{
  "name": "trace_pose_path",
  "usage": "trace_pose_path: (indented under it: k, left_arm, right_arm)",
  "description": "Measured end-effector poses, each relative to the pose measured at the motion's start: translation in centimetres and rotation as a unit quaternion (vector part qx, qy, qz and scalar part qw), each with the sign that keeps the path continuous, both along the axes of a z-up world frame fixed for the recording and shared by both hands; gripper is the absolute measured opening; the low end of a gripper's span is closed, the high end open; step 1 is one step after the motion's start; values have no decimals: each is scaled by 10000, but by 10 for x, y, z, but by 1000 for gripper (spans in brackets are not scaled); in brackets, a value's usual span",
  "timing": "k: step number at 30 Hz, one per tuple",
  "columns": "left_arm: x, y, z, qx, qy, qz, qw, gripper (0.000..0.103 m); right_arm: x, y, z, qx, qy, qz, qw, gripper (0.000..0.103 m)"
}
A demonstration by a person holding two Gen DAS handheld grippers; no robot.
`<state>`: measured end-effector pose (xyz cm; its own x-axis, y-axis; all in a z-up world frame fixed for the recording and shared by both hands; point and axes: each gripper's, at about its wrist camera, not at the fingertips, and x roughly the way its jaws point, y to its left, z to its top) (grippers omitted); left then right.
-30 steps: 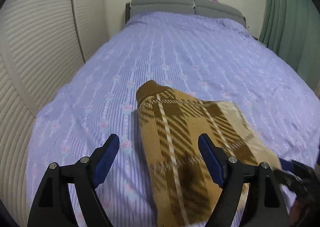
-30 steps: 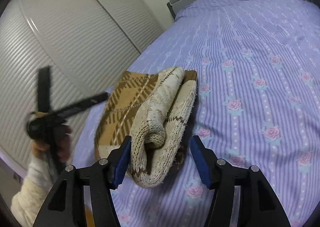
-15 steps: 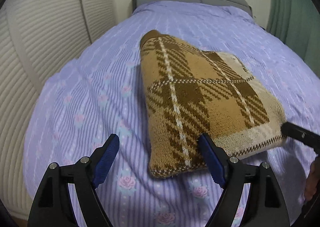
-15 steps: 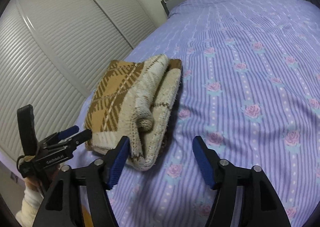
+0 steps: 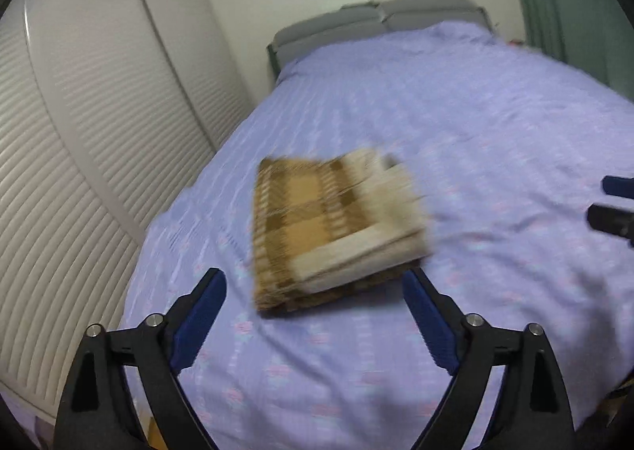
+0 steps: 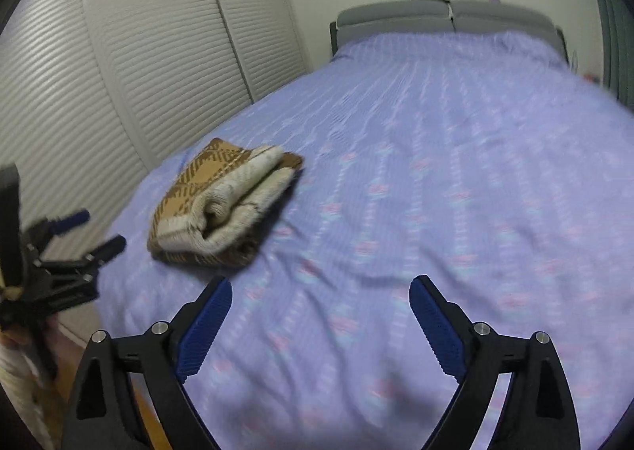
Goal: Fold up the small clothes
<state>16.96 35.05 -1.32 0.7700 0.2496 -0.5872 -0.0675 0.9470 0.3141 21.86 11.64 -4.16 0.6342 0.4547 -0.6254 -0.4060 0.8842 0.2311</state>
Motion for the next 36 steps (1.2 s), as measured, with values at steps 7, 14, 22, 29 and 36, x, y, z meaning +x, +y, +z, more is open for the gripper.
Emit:
trace_pose_path:
  k: [7,14,22,29,36]
  left_arm:
    - [-37,-95,31,-536,-366,-574,9962,103]
    - [-65,-166,48,-924,-446,-918,9905,103]
    - [-90,-224,63,-1299,-613,-1030,9843,103]
    - [-109,-259,64,-1463,-702,-1064,9810,103]
    - [-118,-278,63,-1443,-711,-1160,9801,103]
  right_arm:
    - [-51,-77,39,-366,-420,-222,9982,97]
    - [-97,-157,75,-516,-779,-709,9931,100]
    - [-137,-233,93,-388,-884,-1188,9882,100]
    - [-156,-273,94,-264,-936,-1480,9842,100]
    - [-172,-289,95,-195,-989,-1515,9833,100]
